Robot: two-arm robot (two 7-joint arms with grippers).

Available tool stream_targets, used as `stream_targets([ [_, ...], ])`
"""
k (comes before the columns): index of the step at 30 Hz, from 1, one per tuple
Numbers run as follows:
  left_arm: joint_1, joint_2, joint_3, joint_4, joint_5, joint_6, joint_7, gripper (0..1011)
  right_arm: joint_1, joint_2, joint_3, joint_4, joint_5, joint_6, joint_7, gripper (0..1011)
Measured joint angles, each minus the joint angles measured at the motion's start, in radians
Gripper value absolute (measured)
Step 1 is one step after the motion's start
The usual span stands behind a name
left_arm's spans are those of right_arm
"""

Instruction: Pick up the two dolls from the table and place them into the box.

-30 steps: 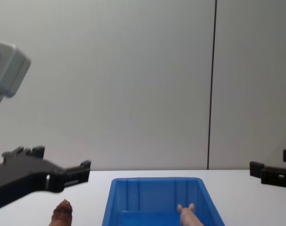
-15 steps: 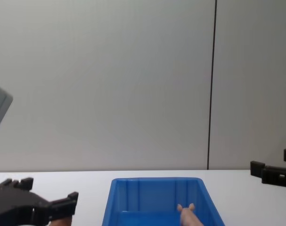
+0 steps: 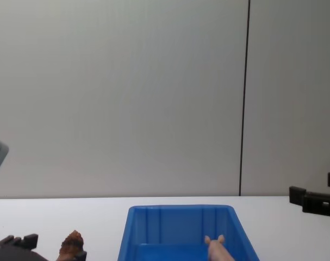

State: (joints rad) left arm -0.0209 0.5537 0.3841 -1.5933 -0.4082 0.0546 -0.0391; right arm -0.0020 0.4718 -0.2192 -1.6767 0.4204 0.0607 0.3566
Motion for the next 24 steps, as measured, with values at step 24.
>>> stream_targets([
  [24,-0.072,-0.041,-0.011,0.166,-0.001,0.019,-0.150,961,0.000,0.000,0.000,0.000,0.000,0.000,0.000,1001],
])
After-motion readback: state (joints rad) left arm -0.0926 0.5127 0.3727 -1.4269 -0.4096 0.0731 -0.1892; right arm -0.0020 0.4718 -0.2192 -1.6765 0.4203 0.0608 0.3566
